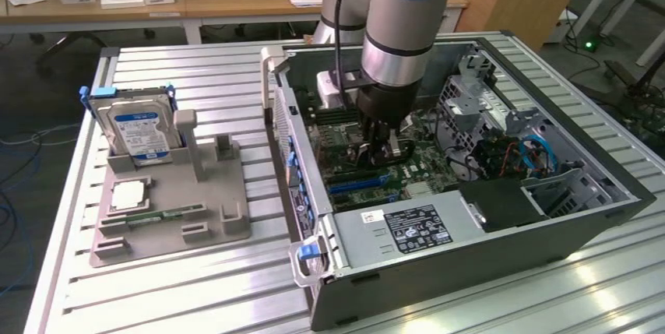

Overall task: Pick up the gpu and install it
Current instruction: 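Insert the gpu into the slot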

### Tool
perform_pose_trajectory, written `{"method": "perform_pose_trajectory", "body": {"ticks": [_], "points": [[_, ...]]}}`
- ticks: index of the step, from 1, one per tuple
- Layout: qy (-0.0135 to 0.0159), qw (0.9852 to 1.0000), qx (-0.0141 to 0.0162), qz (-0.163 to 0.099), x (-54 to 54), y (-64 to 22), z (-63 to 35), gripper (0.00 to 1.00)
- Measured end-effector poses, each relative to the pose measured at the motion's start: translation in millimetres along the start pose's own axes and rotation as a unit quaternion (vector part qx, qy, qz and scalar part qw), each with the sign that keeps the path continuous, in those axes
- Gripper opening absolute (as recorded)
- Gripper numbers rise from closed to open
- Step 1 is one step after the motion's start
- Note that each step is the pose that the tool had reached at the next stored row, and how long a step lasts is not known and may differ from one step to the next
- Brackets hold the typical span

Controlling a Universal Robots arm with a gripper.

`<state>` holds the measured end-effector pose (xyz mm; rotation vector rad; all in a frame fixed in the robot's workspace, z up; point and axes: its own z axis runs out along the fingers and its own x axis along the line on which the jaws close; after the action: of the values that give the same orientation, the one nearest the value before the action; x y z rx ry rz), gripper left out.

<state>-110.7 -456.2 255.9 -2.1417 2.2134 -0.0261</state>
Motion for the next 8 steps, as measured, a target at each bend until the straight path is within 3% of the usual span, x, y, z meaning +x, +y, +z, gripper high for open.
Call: {"method": "perform_pose_trajectory", "body": {"ticks": [8], "points": [[0.0000, 1.0000, 0.0000, 0.001, 4.5, 0.2, 6.0, 0.27]]}}
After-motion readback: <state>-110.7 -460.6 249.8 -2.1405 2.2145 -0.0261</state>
